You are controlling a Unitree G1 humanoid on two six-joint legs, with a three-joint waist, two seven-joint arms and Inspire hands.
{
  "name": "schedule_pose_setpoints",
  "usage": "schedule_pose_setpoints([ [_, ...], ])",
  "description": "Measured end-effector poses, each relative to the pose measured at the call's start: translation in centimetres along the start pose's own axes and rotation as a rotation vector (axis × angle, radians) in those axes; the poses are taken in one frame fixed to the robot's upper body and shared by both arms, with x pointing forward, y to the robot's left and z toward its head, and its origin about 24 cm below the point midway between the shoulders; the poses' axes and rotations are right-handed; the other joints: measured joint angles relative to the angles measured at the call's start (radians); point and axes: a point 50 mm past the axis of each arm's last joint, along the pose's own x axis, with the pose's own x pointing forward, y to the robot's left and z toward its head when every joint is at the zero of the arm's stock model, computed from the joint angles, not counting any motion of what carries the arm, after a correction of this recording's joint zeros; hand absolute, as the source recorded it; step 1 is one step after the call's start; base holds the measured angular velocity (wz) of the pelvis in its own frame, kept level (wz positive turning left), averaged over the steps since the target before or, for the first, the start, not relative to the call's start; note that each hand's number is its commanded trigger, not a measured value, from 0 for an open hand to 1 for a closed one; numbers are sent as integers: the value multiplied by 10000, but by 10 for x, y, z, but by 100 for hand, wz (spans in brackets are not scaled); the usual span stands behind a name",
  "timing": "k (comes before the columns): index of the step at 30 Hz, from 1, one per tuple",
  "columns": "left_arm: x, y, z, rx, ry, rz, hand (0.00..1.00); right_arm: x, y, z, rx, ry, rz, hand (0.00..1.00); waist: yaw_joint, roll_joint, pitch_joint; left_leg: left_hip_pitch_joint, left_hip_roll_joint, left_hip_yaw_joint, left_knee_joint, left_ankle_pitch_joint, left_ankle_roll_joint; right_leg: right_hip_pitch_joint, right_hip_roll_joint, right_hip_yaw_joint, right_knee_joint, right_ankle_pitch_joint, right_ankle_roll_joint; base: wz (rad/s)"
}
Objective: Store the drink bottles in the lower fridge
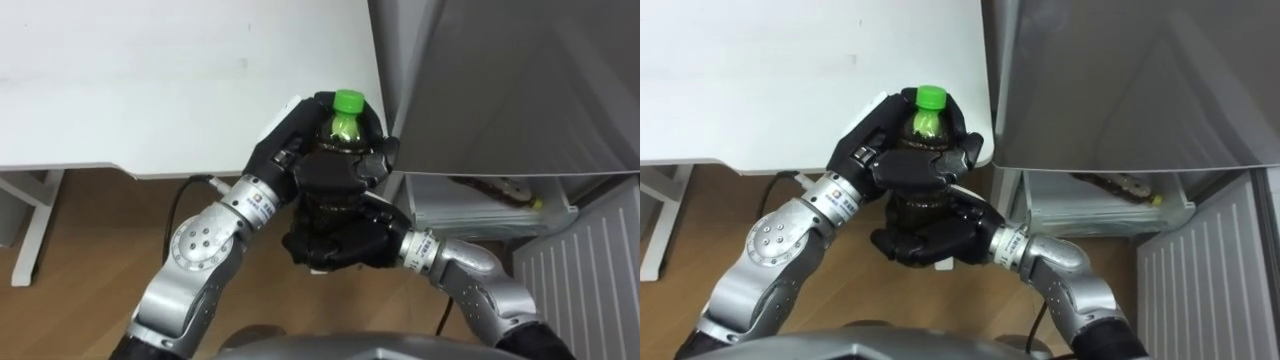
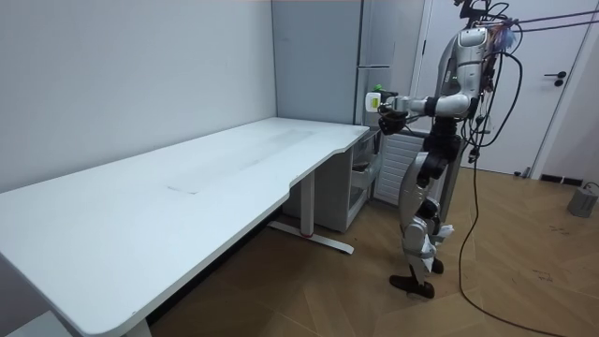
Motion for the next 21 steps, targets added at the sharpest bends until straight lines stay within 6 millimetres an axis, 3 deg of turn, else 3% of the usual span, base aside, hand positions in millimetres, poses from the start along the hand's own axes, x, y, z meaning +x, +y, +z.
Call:
schedule_pose_setpoints([
  [18,1,-1,1,22,-54,11,100,-2,-1,1,-100,-41,3,100,-16,-78,32,2,5,-12,-58,-1,-2,1,10,30,-6,2,-3,0],
  [19,1,-1,1,21,-56,12,58,-2,-1,1,-99,-42,3,100,-25,-78,31,1,4,-12,-57,-1,-2,1,10,29,-6,2,-3,0],
  [20,1,-1,1,18,-57,18,0,-2,-1,1,-98,-44,0,100,-43,-78,32,1,3,-17,-58,-1,-2,2,10,25,-6,2,-3,0],
  [21,1,-1,1,9,-60,20,0,-2,-1,1,-102,-51,-1,100,-47,-77,32,-1,3,-18,-57,-1,-2,2,10,25,-5,2,-3,0],
])
